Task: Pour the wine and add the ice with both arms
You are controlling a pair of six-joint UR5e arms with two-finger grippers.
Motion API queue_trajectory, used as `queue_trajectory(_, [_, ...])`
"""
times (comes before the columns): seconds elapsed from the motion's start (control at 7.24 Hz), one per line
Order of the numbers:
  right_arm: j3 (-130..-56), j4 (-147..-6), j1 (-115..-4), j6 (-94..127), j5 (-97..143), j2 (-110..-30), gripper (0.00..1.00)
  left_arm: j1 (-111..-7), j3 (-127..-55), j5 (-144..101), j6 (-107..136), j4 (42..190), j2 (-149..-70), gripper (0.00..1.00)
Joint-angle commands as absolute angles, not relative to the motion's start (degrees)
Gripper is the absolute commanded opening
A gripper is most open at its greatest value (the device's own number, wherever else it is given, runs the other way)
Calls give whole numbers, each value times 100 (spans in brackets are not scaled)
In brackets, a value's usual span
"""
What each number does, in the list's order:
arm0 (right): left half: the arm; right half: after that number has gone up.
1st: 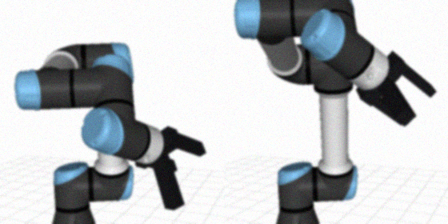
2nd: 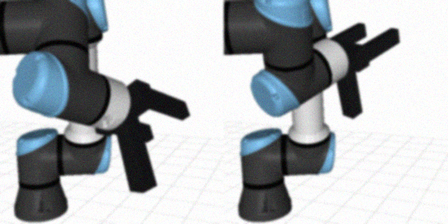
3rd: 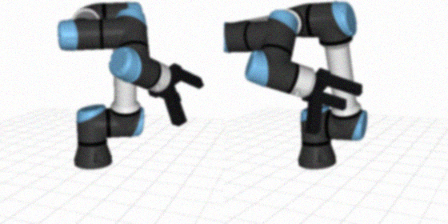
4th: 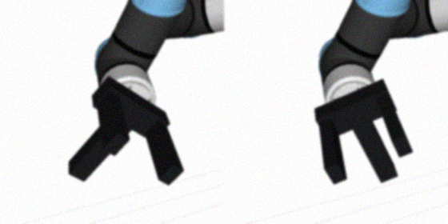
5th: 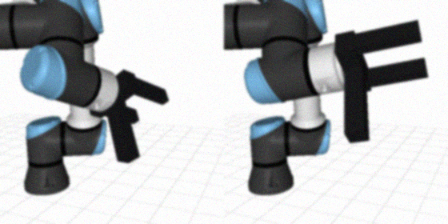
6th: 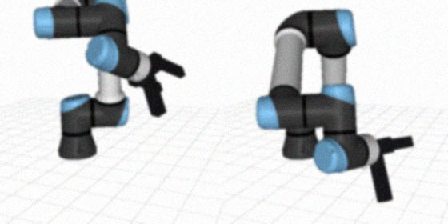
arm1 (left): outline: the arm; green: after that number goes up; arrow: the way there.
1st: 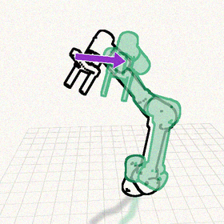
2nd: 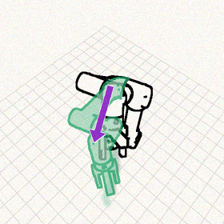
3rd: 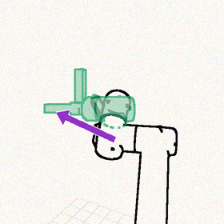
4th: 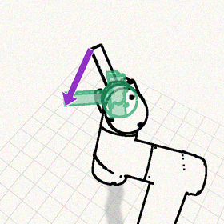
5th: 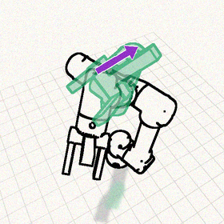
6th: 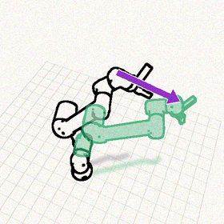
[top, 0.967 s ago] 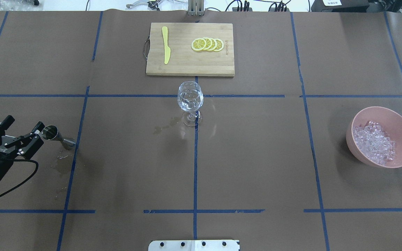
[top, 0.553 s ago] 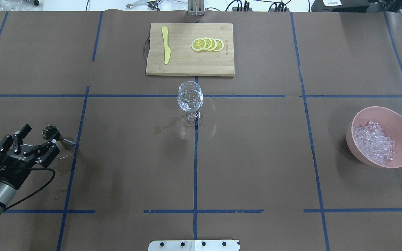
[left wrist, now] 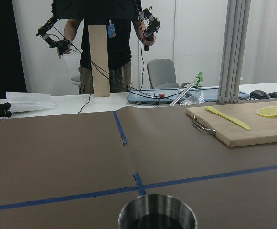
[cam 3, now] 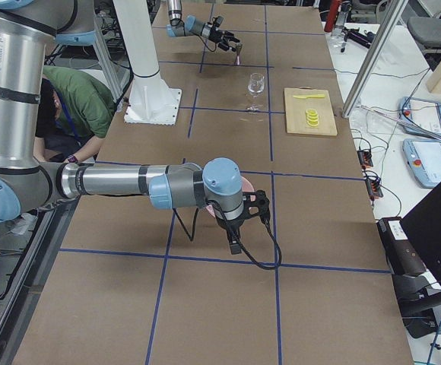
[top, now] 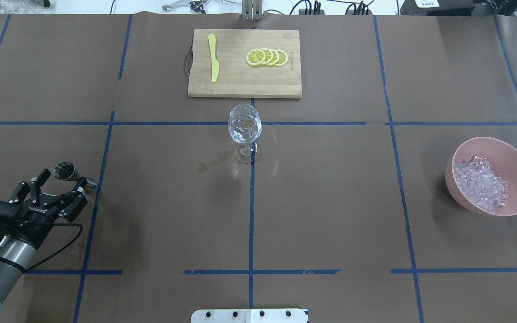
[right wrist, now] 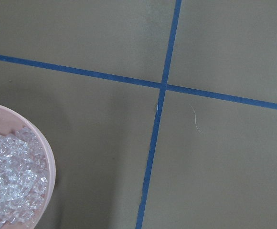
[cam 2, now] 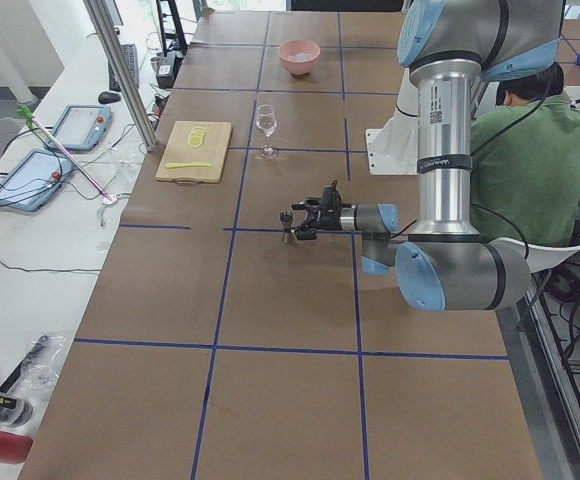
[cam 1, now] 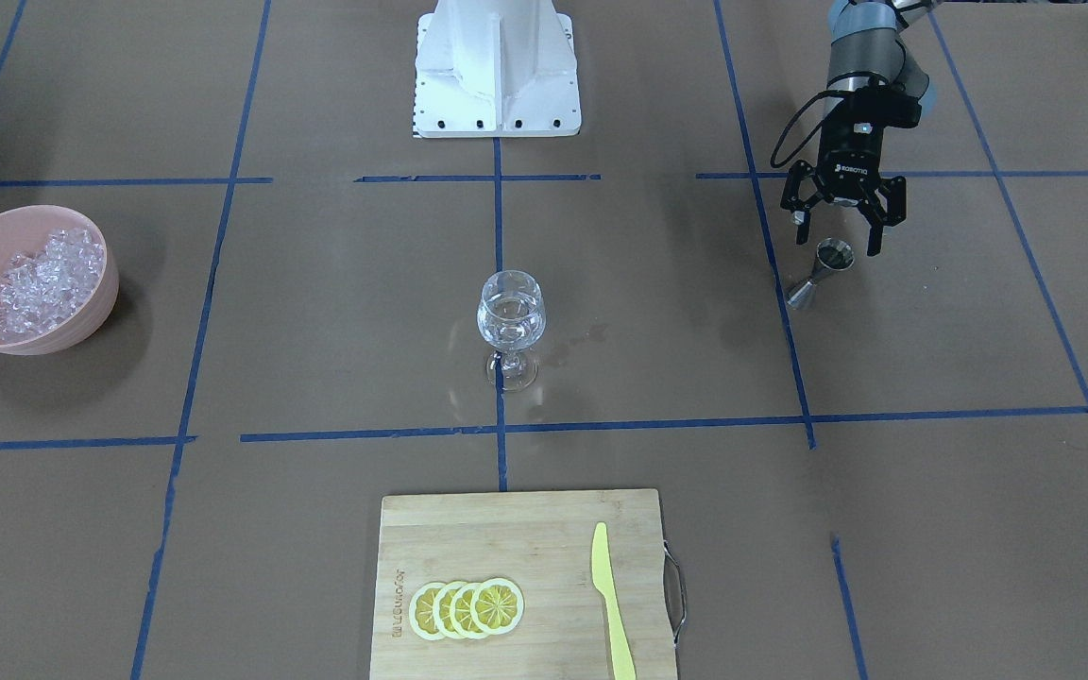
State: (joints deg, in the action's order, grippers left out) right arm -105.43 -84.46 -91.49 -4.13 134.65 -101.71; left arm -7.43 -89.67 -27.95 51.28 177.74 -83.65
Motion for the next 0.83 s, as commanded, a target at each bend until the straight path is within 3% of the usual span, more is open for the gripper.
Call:
queue_trajectory(0.0, [-10538, -8446, -9149, -413, 13465, -10178, 100, -738, -8763, -2795, 5159, 17798, -8508, 100])
queue_trajectory(0.69, [-10538, -8446, -9149, -422, 13465, -10178, 100, -747, -8350, -2847, 5194, 17807, -8815, 100])
